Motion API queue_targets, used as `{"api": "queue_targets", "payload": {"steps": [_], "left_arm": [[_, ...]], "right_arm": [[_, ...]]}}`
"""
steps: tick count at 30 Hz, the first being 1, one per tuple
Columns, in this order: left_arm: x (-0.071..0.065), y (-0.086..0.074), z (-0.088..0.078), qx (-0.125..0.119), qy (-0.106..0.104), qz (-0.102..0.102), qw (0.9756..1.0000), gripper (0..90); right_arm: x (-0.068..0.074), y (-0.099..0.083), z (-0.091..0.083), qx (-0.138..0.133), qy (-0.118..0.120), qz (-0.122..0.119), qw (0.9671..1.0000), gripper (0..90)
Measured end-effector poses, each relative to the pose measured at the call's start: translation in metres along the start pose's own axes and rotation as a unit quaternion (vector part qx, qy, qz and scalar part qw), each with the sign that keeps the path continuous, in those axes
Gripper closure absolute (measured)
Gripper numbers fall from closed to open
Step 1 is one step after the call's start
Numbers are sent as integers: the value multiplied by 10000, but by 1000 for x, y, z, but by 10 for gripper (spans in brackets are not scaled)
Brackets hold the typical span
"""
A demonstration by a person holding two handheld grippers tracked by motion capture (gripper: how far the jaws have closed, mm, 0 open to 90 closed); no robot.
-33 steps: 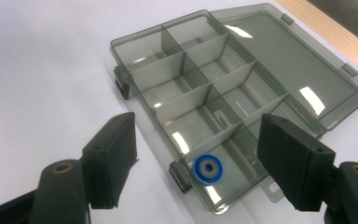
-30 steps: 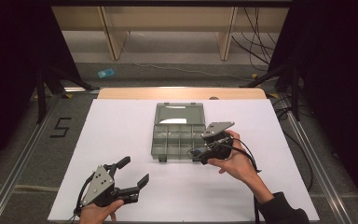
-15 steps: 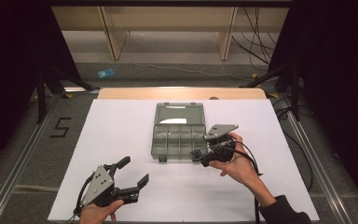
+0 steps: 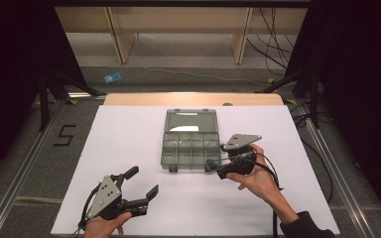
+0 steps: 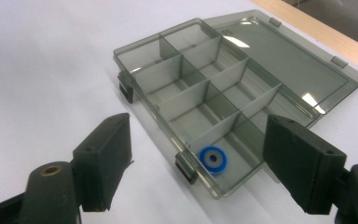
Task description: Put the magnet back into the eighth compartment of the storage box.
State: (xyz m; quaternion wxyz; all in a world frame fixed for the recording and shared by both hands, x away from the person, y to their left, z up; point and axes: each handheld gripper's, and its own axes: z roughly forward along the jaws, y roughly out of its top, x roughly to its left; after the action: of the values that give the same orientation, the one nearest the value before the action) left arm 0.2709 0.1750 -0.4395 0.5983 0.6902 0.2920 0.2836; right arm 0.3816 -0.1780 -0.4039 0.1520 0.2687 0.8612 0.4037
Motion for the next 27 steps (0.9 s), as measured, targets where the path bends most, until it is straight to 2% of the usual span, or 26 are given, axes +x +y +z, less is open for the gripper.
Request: {"api": "queue_targets", "payload": {"steps": [8, 17, 18, 19, 20, 21, 23, 24, 26, 27], "left_arm": [[0, 0, 0, -3, -2, -18, 10000, 158], [0, 0, 0, 1, -13, -10, 10000, 158], [0, 0, 0, 2, -14, 20, 10000, 158], [6, 1, 2, -75, -81, 398, 9991, 158], [7, 2, 2, -65, -70, 522, 9986, 158], [8, 2, 2, -63, -70, 526, 9986, 158], [7, 2, 2, -66, -72, 520, 9986, 158], [-1, 0, 0, 6, 2, -52, 10000, 158], [0, 0, 0, -3, 7, -54, 10000, 158], [0, 0, 0, 2, 6, -53, 10000, 158]], "right_arm": [[2, -4, -6, -135, 18, 77, 9999, 236], [7, -9, -12, -360, 42, 55, 9993, 233], [8, -10, -13, -337, 84, 90, 9994, 232], [7, -11, -13, -402, 43, 37, 9992, 231], [8, -11, -13, -420, 84, 57, 9991, 230], [8, -12, -14, -477, 49, 25, 9988, 230], [9, -13, -14, -514, 96, 24, 9986, 227], [10, -14, -15, -535, 133, 69, 9985, 225], [11, -14, -16, -573, 68, 51, 9983, 221], [11, -14, -17, -576, 111, 70, 9983, 220]]}}
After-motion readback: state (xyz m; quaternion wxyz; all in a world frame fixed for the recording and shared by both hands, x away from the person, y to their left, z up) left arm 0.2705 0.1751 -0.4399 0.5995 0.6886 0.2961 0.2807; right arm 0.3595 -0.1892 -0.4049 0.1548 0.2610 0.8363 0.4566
